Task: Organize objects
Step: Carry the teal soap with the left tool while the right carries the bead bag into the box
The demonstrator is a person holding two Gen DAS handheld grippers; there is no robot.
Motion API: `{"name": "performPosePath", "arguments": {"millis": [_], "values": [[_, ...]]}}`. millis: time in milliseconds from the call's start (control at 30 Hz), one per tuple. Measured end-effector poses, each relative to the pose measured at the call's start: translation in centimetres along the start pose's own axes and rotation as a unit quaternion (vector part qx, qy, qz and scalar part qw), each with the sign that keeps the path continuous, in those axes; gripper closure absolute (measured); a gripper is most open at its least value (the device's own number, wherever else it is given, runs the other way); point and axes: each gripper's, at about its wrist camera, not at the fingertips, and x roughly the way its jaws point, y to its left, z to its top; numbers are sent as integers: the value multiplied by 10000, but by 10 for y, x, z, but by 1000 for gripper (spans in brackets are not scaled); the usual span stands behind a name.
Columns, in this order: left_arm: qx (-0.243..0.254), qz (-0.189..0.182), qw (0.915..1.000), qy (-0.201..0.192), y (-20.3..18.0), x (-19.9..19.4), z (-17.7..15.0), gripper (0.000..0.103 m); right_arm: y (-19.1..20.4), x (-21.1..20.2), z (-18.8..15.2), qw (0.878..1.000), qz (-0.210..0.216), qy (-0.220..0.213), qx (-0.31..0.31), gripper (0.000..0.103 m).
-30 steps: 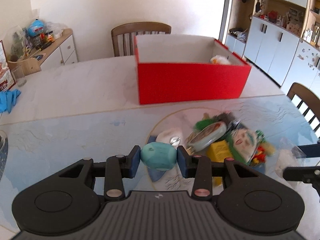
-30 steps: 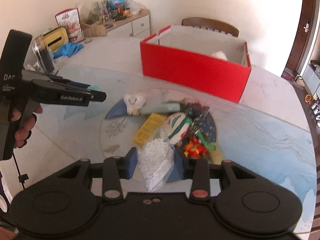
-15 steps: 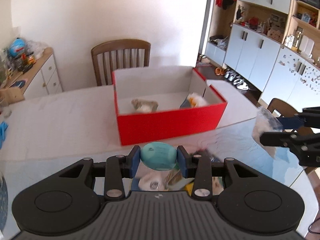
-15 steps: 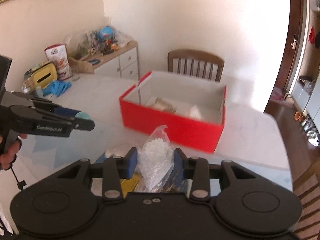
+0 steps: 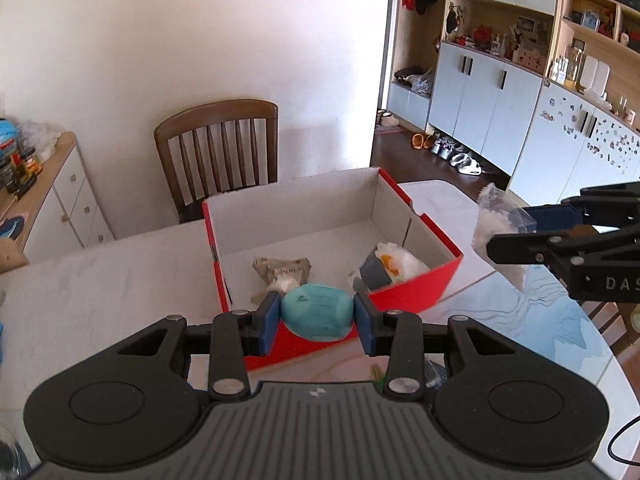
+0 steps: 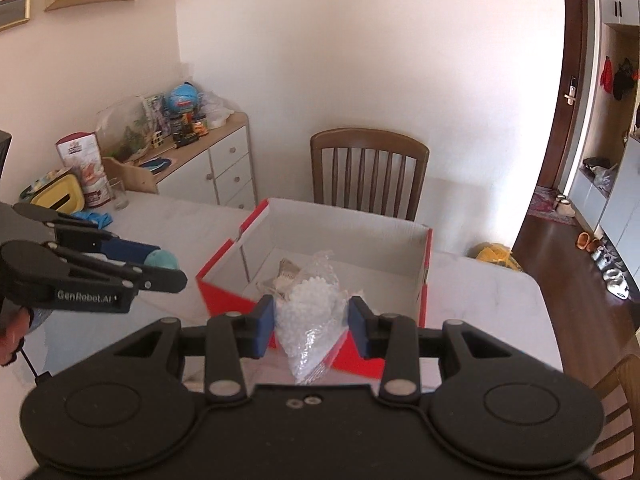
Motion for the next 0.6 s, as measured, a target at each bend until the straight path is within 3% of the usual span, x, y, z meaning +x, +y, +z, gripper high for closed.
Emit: {"name": "performPosePath", "arguments": {"millis": [600], "values": [[433,-51,9981,427,17,112,37,64,-24,120,43,9977,-413,448,294,65]]}}
